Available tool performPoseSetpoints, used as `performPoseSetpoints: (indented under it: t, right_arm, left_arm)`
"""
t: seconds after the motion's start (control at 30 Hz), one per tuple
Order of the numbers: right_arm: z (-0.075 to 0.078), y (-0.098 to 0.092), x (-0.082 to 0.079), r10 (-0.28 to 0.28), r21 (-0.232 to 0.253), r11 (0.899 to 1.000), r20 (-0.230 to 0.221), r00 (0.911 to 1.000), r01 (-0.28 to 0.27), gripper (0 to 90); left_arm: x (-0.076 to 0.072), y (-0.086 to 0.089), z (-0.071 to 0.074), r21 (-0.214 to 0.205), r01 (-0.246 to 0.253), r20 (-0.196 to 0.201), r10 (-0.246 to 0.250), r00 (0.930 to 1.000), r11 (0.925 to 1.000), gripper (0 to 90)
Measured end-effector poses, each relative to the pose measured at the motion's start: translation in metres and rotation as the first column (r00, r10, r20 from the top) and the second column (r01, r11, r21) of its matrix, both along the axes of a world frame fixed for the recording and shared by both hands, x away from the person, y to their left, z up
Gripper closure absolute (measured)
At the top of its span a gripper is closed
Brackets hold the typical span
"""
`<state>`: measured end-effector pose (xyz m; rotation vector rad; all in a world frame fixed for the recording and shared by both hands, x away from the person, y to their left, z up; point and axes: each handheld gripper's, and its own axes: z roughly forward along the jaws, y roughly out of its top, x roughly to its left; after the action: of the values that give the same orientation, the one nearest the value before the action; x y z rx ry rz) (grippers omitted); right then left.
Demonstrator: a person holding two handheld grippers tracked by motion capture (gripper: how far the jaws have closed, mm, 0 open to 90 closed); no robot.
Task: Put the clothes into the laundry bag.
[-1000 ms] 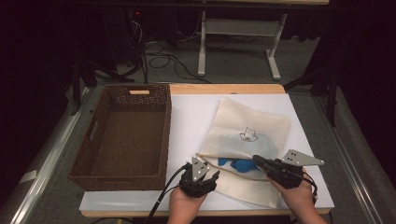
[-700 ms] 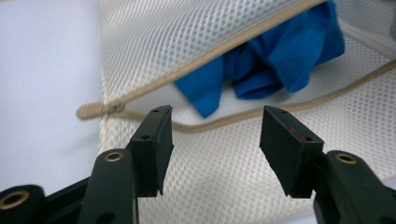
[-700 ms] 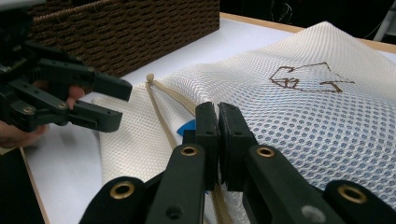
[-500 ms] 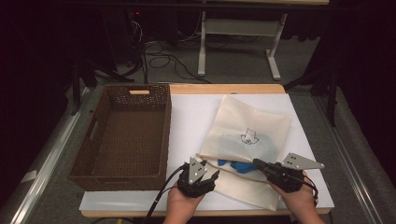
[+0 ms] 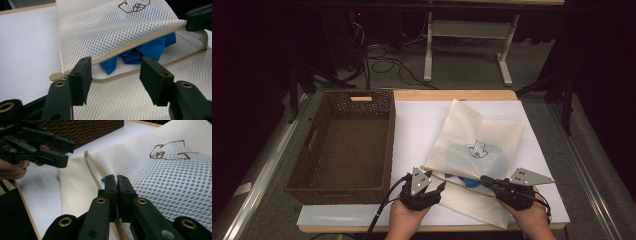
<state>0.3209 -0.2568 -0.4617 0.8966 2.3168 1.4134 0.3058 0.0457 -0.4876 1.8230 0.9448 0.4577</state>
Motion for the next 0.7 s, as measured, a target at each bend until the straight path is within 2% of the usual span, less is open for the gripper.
performPoseSetpoints:
  t: [0.2,0.33,0.5,0.63,0.7]
  right_arm:
    - [-0.006,0.005,-0.001,0.018,-0.033,0.999,-0.017,0.9997,-0.018,88.3]
    - [-0.016,0.008,0.002,0.026,-0.068,0.997,-0.051,0.9984,-0.029,88.3]
    - [-0.028,0.015,0.005,0.037,-0.146,0.988,-0.084,0.9958,-0.049,88.2]
    - [-0.033,0.016,0.007,0.04,-0.171,0.983,-0.11,0.9931,-0.059,88.2]
    - [-0.035,0.017,0.008,0.04,-0.182,0.981,-0.119,0.992,-0.062,88.2]
  left_arm:
    - [0.0,0.002,0.001,-0.003,-0.011,0.006,0.011,0.9999,0.9999,43.3]
    - [-0.001,0.006,0.003,-0.01,-0.017,0.01,0.017,0.9998,0.9998,43.5]
    - [-0.002,0.008,0.004,-0.017,-0.021,0.008,0.021,0.9998,0.9996,43.5]
    - [-0.003,0.008,0.005,-0.035,-0.023,0.004,0.023,0.9997,0.9991,43.5]
    - [-0.004,0.008,0.006,-0.031,-0.023,0.009,0.023,0.9997,0.9993,43.5]
